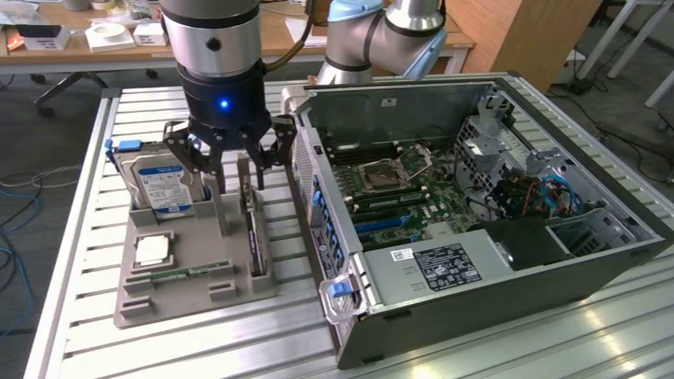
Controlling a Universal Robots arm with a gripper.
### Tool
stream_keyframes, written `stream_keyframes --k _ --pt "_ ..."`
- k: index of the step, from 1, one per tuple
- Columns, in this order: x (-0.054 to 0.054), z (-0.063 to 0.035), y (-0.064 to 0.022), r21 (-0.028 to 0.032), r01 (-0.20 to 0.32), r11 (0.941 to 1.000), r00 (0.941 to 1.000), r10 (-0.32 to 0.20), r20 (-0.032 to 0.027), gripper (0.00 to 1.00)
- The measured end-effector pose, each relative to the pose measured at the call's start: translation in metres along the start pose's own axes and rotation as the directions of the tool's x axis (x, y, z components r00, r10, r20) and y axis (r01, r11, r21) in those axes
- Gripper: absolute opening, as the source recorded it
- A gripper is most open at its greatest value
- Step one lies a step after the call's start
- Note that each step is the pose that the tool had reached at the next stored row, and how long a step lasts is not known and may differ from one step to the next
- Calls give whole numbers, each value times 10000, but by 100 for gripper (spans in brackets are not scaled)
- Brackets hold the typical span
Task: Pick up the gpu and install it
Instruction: 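Pick up the gpu and move the gpu toward the slot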
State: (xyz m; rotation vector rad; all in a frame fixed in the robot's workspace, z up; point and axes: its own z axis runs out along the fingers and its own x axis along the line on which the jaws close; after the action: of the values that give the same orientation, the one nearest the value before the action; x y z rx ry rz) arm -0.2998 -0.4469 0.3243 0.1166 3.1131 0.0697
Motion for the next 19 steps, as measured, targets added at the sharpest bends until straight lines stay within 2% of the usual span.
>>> stream_keyframes --k 12,19 --pt "-10 3 1 -1 0 10000 10000 0 2 53" --pt "-9 46 -1 -1 0 10000 10000 0 2 53"
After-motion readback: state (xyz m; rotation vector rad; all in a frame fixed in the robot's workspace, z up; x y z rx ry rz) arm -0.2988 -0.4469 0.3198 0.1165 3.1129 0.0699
